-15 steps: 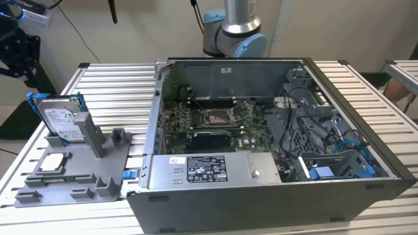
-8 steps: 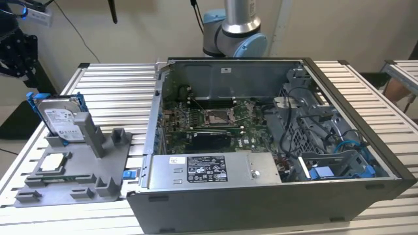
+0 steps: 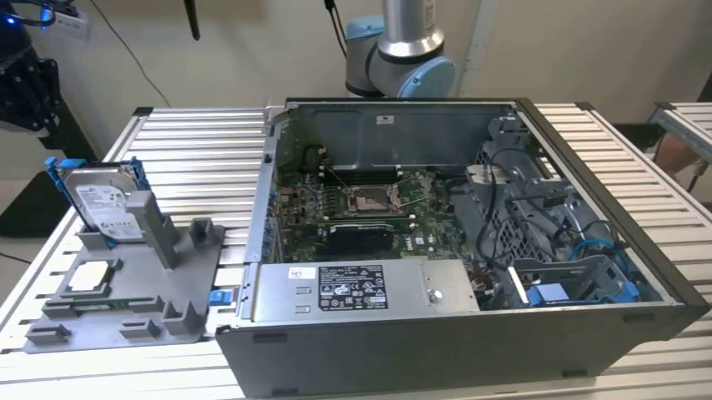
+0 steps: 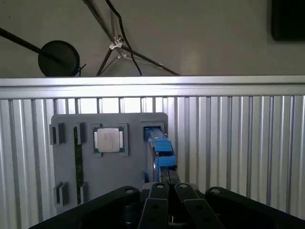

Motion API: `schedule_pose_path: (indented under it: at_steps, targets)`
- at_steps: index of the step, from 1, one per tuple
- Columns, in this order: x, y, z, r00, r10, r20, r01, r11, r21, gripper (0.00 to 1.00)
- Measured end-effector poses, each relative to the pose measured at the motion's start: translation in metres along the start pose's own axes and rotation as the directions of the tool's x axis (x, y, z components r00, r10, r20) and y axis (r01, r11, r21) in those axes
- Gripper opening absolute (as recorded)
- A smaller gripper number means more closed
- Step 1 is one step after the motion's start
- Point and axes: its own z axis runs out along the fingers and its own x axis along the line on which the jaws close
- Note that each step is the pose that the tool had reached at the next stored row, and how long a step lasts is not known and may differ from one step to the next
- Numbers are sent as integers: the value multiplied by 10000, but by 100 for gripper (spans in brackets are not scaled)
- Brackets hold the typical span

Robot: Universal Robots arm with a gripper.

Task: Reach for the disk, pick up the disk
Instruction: 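Pick up the disk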

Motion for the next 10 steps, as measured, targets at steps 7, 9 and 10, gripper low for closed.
schedule_pose_path:
  at_steps: [7,9,10]
  targets:
    - [9,-20,2,10000,-38,0,38,10000,5,0]
    - [13,-36,6,10000,-39,1,39,10000,5,0]
    - [17,-40,8,10000,-39,1,39,10000,4,0]
